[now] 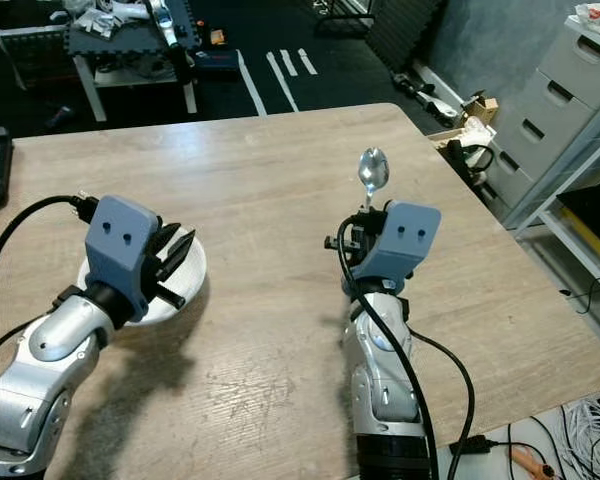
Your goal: Setting the table
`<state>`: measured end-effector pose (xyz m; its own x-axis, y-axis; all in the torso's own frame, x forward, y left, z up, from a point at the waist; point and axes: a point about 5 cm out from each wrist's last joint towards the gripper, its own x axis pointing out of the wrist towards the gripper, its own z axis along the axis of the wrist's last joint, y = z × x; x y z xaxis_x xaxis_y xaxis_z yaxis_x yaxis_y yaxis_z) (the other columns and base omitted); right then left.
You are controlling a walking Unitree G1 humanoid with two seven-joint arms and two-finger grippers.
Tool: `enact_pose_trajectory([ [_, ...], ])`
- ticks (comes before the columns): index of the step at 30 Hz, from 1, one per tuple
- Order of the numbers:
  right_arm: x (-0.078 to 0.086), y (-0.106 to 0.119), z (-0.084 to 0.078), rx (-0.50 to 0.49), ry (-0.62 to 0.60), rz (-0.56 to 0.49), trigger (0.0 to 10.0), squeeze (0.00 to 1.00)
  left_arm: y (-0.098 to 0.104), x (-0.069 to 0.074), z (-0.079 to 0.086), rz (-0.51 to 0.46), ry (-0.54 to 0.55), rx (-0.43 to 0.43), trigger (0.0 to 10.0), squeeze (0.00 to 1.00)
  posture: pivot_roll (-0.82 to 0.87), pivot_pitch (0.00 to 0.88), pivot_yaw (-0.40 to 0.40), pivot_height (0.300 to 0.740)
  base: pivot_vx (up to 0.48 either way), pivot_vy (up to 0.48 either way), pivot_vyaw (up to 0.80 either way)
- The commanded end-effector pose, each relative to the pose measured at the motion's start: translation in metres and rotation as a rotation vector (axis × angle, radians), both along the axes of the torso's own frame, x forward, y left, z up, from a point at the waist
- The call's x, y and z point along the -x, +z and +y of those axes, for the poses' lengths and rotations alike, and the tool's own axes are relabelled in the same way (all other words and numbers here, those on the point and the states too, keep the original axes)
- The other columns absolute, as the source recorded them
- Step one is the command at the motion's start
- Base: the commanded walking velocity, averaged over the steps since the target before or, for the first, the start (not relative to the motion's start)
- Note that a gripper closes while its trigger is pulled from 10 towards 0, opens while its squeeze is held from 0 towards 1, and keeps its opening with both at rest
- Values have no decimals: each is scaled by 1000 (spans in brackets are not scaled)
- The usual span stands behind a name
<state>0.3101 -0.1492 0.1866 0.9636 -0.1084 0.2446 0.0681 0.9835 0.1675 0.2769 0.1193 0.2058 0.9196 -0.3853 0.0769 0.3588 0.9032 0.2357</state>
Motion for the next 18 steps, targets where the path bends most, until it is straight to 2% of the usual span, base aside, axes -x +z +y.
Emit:
enact_pose_trajectory([
  [1,0,-2,-4,4,-19,2,10000,0,-6,0,2,28,18,-4,10000,0,63,68,48,740,0,0,0],
  [9,-2,-4,-1,8,-9,6,10000,0,-8,0,1,29,29,13,10000,0,59,70,44,740,0,0,0],
  [18,-2,-5,-2,13,-7,11,10000,0,-9,0,2,29,34,14,10000,0,60,73,42,740,-252,0,0],
])
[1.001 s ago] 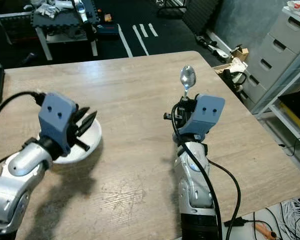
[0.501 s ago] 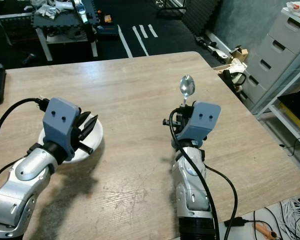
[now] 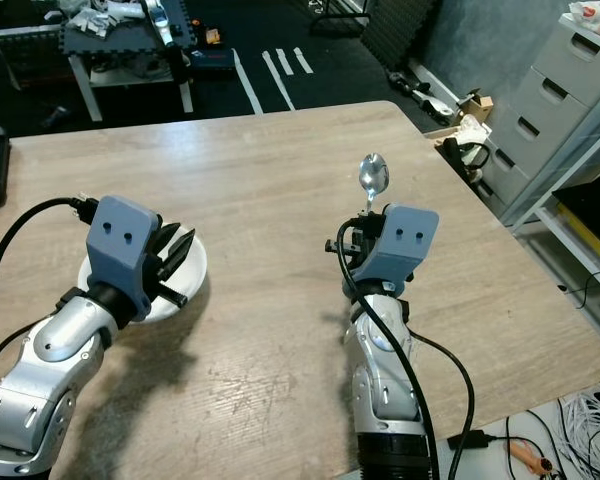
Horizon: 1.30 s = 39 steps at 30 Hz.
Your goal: Setting the table
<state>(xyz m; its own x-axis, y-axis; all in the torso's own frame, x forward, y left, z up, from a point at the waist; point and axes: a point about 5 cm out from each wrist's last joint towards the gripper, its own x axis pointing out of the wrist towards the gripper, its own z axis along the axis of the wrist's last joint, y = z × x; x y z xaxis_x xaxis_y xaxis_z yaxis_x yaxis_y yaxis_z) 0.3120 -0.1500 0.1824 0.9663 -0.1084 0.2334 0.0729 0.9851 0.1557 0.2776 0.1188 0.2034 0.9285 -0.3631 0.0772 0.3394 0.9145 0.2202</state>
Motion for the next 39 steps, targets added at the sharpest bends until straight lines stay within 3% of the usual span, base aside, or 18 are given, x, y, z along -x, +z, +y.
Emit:
enact_pose_trajectory([
  [1,0,-2,0,3,-3,0,10000,0,-6,1,2,23,13,-2,10000,0,61,72,42,740,-285,0,0],
  [39,-1,-6,0,9,-2,10,10000,0,-7,0,4,19,19,-3,10000,0,58,67,43,740,-283,0,0],
])
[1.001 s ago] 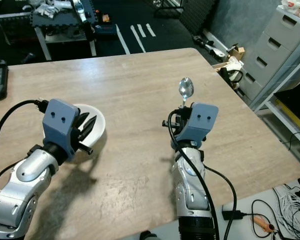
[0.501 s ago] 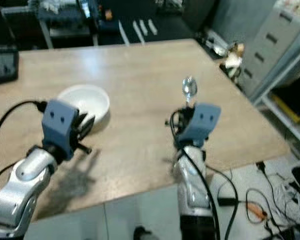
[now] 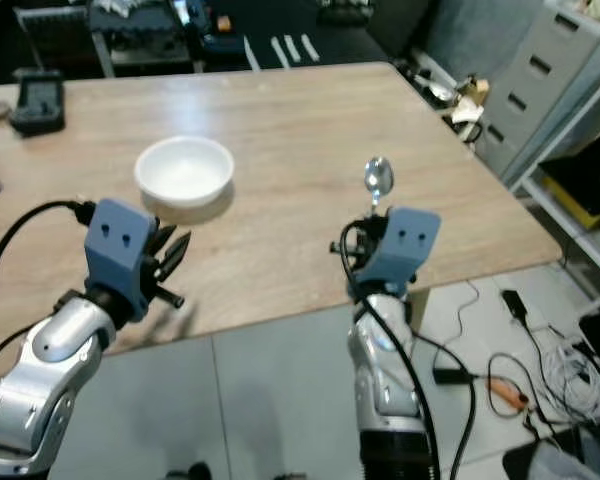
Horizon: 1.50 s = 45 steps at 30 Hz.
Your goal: Setting the table
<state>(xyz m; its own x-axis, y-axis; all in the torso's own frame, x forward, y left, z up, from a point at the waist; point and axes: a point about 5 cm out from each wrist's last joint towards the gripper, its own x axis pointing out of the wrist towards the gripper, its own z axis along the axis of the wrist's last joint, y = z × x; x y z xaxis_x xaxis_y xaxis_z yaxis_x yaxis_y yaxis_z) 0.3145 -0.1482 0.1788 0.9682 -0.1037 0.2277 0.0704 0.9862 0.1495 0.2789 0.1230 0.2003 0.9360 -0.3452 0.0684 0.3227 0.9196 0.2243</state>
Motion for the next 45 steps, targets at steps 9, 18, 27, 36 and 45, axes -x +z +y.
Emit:
enact_pose_trajectory([
  [9,1,-3,-2,-6,-5,14,10000,0,-4,0,0,12,1,3,10000,0,56,61,44,740,-57,0,-254],
  [18,0,-4,-3,-14,-8,19,10000,0,-4,-1,-1,14,-2,1,10000,0,54,62,46,740,0,0,-800],
  [27,1,-8,-5,-11,-12,32,10000,0,-6,0,-1,19,-4,-2,10000,0,55,66,46,740,0,0,-800],
  [36,2,-29,-13,39,-21,112,10000,0,-16,-1,-1,47,-8,-9,10000,0,52,67,44,740,0,0,-800],
  [45,15,-87,-9,88,78,302,10000,0,-82,-4,-5,224,-13,-30,10000,0,40,65,39,740,0,0,-800],
])
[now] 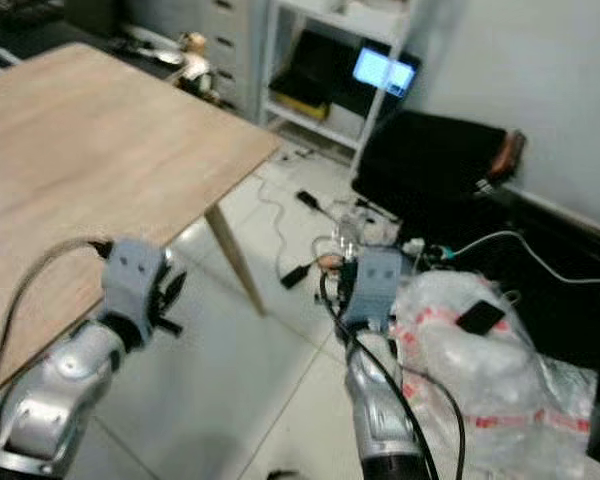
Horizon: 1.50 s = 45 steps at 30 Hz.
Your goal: Setting the table
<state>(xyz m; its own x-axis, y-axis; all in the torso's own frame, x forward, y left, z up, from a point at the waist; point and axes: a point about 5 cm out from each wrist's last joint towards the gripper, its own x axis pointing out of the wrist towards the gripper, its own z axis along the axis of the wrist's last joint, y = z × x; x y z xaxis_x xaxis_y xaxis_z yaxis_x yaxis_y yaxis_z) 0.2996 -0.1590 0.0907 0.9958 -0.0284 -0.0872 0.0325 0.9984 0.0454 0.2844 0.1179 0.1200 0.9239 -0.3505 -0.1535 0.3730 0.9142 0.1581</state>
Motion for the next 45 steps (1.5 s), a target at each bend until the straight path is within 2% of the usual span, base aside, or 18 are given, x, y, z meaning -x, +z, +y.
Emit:
enact_pose_trajectory([
  [1,7,-13,5,0,34,29,10000,0,-14,7,-3,42,-41,-3,10000,0,35,68,40,740,0,0,-800],
  [2,7,-13,5,0,34,29,10000,0,-14,7,-3,42,-41,-3,10000,0,35,68,40,740,0,0,-800],
  [5,18,-35,10,8,74,115,10000,0,-28,16,-6,97,-59,8,10000,0,35,69,41,740,0,0,-800],
  [8,19,-38,10,5,76,125,10000,0,-30,16,-6,103,-55,14,10000,0,35,69,41,740,0,0,-800],
  [14,21,-52,10,4,79,181,10000,0,-44,15,8,128,-4,18,10000,0,37,66,42,740,0,0,-800],
  [18,24,-60,9,5,83,209,10000,0,-61,24,25,170,-24,-49,10000,0,33,60,43,740,0,0,-800],
  [19,26,-64,8,9,86,226,10000,0,-68,24,37,184,35,-56,10000,0,33,60,43,740,0,0,-800],
  [20,26,-64,8,9,86,226,10000,0,-68,24,37,184,35,-56,10000,0,33,60,43,740,0,0,-800],
  [21,28,-68,8,7,93,244,10000,0,-76,26,49,223,104,-33,10000,0,29,61,35,740,0,0,-800],
  [22,28,-70,7,6,95,250,10000,0,-79,27,53,235,123,-28,10000,0,29,61,35,740,0,0,-800],
  [27,30,-75,4,-11,86,274,10000,0,-84,28,56,251,173,6,10000,0,27,57,26,740,0,0,-800],
  [30,31,-77,2,-30,73,286,10000,0,-87,28,57,254,186,-9,10000,0,29,56,25,740,0,0,-800],
  [45,34,-85,2,-48,59,307,10000,0,-95,27,53,252,140,-22,10000,0,16,42,44,740,0,0,-786],
])
